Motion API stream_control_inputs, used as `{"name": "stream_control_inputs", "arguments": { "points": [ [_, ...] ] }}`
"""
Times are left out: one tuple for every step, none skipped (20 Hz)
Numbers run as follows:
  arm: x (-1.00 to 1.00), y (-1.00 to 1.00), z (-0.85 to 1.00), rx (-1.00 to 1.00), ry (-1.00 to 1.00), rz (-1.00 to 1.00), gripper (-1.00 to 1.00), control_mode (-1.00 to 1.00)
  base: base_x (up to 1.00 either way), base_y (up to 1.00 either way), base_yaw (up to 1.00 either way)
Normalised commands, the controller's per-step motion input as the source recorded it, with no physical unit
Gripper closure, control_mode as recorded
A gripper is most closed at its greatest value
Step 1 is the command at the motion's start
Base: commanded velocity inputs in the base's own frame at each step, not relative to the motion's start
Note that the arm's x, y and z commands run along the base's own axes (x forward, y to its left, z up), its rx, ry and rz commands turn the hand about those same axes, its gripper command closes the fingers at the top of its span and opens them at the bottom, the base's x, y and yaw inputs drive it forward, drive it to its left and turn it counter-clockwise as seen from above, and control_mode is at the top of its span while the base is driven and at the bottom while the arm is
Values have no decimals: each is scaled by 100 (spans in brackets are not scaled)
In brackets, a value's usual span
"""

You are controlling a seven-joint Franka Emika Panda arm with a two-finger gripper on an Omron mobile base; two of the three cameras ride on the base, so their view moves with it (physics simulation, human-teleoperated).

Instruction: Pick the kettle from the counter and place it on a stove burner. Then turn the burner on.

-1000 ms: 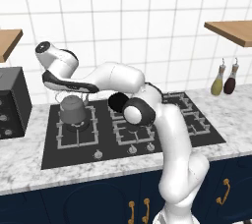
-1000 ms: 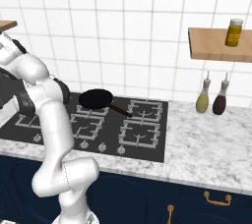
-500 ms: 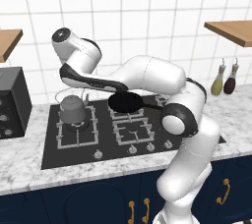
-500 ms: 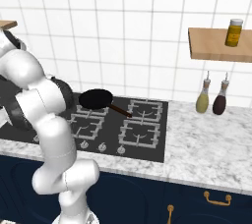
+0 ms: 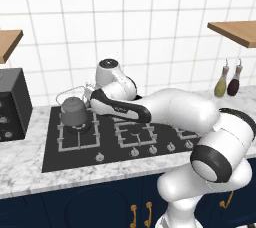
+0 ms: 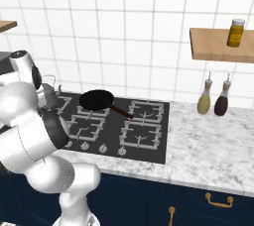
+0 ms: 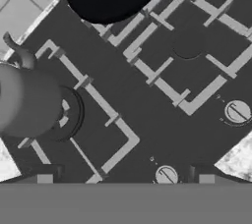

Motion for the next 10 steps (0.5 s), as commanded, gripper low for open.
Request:
{"name": "stream_control_inputs", "arguments": {
  "points": [
    [-5, 0, -100, 0, 24, 92, -100, -100, 0, 0, 0],
    [0, 0, -99, 0, 25, 93, -100, -100, 0, 0, 0],
    [-1, 5, -74, 0, 26, 87, -100, -100, 0, 0, 0],
    [0, 49, -73, -4, 27, 72, -100, -100, 0, 0, 0],
    [0, 70, -78, -10, 25, 62, -100, -100, 0, 0, 0],
    [-6, 52, -56, -17, 13, 32, -100, -100, 0, 0, 0],
    [0, 37, -36, -15, 13, 17, -100, -100, 0, 0, 0],
    [0, 43, -37, -19, 19, 11, -100, -100, 0, 0, 0],
    [-32, 31, -68, -27, 14, 11, -100, -100, 0, 0, 0],
    [-50, 16, -73, -29, 18, 9, -100, -100, 0, 0, 0]
  ]
}}
